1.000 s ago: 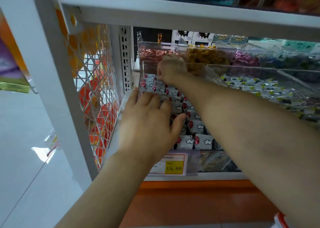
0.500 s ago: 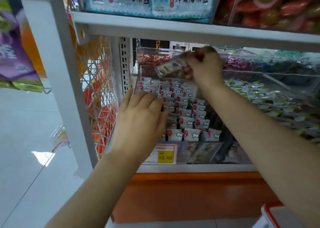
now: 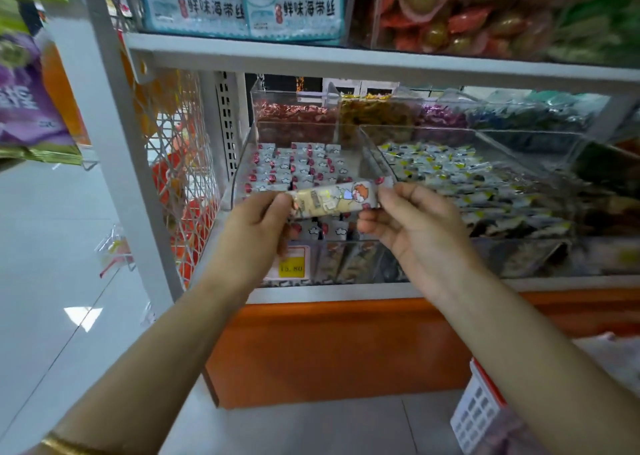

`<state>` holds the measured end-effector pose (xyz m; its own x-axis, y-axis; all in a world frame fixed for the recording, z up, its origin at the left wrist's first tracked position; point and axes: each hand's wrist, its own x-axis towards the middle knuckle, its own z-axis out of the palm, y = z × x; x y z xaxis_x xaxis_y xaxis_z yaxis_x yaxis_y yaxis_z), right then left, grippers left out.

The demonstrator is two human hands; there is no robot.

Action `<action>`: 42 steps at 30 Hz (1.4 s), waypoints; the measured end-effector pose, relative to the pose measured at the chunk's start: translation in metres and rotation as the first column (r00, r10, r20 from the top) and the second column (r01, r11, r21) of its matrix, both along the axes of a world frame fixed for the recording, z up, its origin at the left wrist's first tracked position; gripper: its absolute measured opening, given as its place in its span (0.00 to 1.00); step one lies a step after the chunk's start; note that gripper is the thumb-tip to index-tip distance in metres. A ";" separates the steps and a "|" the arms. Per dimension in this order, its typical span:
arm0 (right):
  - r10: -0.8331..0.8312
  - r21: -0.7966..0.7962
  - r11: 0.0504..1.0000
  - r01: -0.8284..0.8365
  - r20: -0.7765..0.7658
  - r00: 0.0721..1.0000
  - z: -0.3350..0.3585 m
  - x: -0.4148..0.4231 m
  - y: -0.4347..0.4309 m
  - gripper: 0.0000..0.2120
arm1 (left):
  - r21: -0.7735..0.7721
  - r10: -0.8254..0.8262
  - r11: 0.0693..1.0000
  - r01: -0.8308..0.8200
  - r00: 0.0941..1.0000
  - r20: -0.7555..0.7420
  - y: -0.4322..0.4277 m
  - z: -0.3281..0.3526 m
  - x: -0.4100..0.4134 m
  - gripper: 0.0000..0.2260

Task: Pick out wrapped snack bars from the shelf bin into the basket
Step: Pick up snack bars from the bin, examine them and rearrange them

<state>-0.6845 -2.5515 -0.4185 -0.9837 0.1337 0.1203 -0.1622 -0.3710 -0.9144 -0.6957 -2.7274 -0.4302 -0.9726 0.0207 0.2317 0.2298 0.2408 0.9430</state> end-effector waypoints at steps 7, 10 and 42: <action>0.121 -0.096 0.988 -0.120 0.011 0.993 -0.004 0.005 0.005 0.08 | 0.336 -0.134 0.939 0.068 0.975 0.177 -0.004 0.002 -0.002 0.13; 0.126 -0.116 0.986 -0.123 0.024 0.992 -0.005 0.002 0.005 0.08 | 0.395 -0.162 0.915 0.078 0.969 0.184 -0.006 0.003 -0.004 0.15; -0.024 0.126 0.992 0.014 0.073 0.997 -0.008 -0.008 0.008 0.10 | 0.228 -0.189 0.959 0.168 0.979 0.073 -0.010 0.001 -0.007 0.14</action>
